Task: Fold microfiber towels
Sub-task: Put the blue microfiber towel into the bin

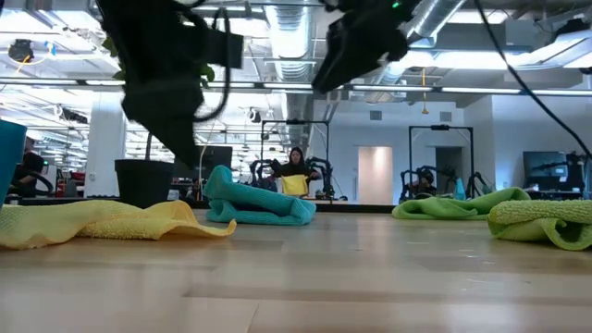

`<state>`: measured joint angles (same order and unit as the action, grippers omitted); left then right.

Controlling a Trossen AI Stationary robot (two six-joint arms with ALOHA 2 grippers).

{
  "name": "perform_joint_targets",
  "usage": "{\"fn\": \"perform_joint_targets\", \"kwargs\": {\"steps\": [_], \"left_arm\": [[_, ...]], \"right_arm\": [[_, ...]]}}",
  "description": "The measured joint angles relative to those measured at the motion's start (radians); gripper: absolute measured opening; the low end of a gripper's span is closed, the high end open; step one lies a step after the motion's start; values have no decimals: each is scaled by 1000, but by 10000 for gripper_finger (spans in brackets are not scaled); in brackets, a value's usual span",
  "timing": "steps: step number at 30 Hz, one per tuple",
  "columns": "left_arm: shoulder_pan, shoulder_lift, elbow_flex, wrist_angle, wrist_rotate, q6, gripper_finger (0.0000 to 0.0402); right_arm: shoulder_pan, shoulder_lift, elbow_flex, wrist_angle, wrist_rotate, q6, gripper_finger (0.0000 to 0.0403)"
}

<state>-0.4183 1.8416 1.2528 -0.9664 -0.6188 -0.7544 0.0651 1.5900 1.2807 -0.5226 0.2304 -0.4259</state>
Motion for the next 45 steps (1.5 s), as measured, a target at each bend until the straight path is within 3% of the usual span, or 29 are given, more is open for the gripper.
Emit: {"fn": "perform_joint_targets", "kwargs": {"steps": [4,9,19,24,29,33,45], "left_arm": [[28,0,-61,225,30,226,123],[74,0,-130,348,17,335,123],[145,6,-146,389,-13,464,123],[141,6,-126,384,62,422,123],[132,6,-107,384,200,412,123],[132,6,-104,384,286,461,123],[134,6,-104,390,271,628,126]], "right_arm": [[51,-62,-1,-81,-24,29,260],[121,-147,-1,-159,-24,80,260],[191,-258,-1,-182,-23,149,260],[186,-256,-1,-189,-23,149,260],[173,-241,-1,-191,-20,148,260],[164,-226,-3,-199,-23,141,260],[163,-227,-1,-192,-21,146,260]]}}
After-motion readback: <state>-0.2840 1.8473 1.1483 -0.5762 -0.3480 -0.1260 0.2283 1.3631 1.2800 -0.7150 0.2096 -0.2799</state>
